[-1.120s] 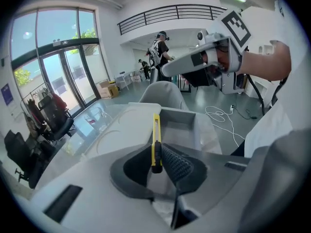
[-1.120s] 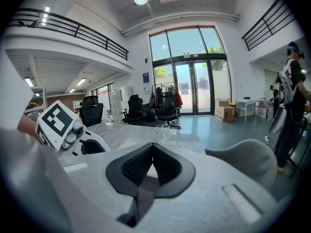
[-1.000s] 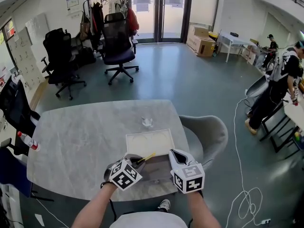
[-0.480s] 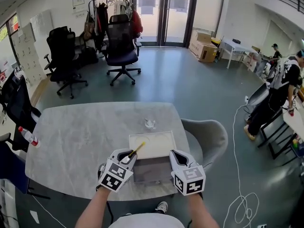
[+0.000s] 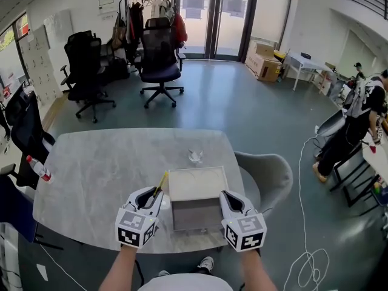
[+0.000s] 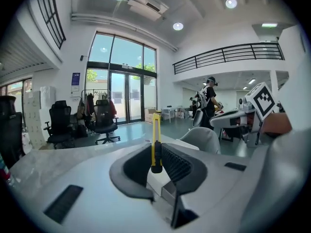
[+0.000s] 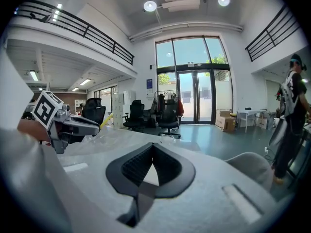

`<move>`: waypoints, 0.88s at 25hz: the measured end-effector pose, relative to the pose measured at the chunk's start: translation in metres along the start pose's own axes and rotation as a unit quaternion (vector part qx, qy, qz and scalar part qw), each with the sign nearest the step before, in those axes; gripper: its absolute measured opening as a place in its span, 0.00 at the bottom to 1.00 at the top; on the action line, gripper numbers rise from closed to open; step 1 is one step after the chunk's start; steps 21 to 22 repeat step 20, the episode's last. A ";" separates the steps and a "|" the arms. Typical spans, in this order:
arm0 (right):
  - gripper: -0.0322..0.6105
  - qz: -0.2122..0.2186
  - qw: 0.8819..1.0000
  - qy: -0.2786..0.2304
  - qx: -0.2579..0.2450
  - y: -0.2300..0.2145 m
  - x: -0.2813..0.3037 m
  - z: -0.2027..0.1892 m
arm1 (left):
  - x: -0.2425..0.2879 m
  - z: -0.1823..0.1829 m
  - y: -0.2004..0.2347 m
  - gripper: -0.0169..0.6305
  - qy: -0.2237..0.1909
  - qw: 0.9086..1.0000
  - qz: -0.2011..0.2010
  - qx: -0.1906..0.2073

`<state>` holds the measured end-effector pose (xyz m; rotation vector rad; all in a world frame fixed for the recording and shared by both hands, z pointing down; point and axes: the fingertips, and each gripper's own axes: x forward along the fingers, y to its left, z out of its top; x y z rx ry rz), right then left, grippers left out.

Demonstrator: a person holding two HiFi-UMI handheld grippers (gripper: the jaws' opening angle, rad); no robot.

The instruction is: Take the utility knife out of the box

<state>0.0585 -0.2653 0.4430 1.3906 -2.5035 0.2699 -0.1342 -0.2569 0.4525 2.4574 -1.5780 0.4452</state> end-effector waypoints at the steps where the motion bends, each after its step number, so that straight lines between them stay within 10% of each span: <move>1: 0.06 0.000 1.000 -0.001 0.001 0.001 -0.001 0.000 | -0.002 0.000 0.001 0.12 -0.002 1.000 0.003 -0.003; 22: 0.06 -0.001 1.000 -0.005 0.005 0.001 -0.008 0.000 | -0.004 -0.006 -0.011 0.12 -0.002 1.000 -0.002 -0.012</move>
